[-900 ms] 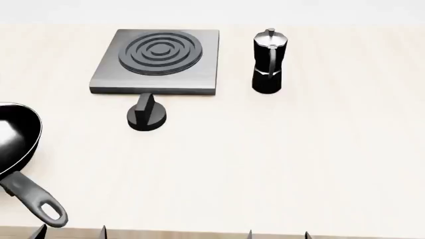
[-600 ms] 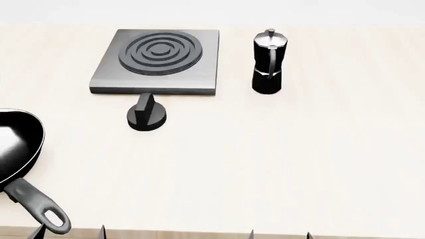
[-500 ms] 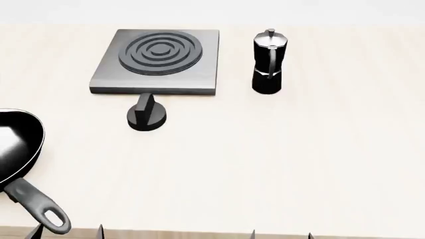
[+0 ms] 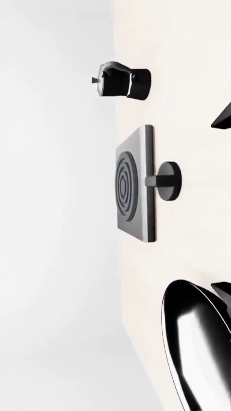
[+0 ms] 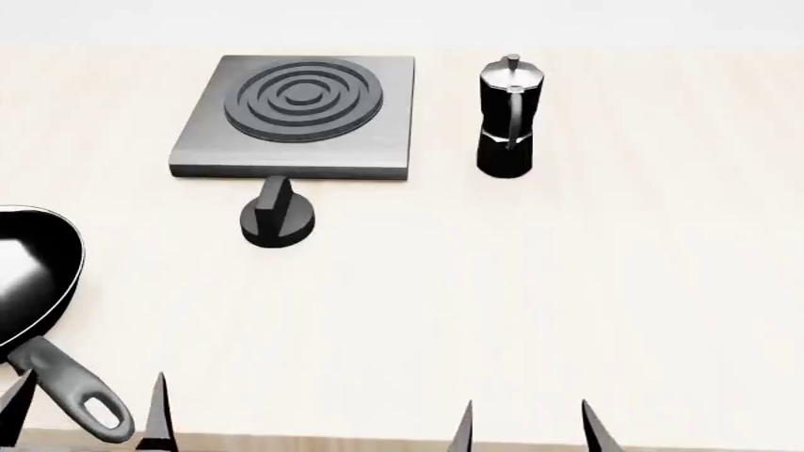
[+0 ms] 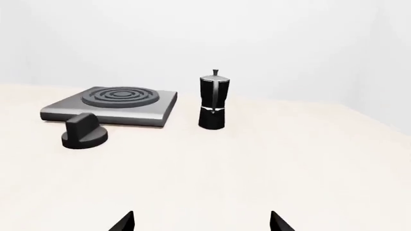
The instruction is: Turn on the stove.
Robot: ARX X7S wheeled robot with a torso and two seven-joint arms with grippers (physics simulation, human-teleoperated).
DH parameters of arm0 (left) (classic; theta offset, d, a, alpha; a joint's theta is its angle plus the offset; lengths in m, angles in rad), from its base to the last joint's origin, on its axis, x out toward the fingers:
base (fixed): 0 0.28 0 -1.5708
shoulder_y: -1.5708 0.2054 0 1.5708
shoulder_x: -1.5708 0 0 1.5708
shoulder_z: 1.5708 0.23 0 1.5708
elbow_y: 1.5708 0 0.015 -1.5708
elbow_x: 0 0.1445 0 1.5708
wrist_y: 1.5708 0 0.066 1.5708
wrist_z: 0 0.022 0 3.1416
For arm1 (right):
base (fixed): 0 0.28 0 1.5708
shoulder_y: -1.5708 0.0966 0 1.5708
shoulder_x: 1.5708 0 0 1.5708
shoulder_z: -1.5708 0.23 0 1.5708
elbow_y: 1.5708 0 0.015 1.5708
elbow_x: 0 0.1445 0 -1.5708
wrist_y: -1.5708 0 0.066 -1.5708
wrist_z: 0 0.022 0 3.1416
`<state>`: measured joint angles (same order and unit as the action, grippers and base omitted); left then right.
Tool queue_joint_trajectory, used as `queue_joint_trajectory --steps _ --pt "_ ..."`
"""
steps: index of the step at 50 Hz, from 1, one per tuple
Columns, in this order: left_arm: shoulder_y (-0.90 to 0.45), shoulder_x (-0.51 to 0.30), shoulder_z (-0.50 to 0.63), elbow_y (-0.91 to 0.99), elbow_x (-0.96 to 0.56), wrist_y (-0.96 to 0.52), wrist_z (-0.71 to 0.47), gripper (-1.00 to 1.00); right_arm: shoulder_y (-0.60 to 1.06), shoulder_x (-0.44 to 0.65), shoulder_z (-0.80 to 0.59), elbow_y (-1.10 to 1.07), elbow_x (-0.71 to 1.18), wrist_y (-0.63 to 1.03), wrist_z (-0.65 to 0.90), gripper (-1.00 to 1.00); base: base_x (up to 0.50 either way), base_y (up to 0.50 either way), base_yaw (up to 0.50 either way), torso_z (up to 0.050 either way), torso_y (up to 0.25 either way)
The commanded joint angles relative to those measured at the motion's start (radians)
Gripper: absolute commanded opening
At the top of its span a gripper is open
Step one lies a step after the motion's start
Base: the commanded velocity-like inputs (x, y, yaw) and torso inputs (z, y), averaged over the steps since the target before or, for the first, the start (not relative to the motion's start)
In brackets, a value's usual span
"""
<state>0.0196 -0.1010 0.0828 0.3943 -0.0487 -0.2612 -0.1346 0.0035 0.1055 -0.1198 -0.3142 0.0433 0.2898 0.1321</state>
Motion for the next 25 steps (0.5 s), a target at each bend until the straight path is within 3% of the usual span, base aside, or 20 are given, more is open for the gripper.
queue_joint_trajectory --steps 1,25 --pt "-0.043 -0.018 0.013 0.176 -0.011 -0.151 -0.025 1.00 0.033 0.021 -0.029 -0.178 -0.023 0.151 0.034 1.00 0.00 0.00 0.00 0.000 0.000" --pt "-0.215 -0.033 -0.003 0.403 -0.100 -0.355 -0.035 1.00 0.178 0.066 -0.031 -0.431 -0.010 0.428 0.026 1.00 0.00 0.00 0.00 0.000 0.000"
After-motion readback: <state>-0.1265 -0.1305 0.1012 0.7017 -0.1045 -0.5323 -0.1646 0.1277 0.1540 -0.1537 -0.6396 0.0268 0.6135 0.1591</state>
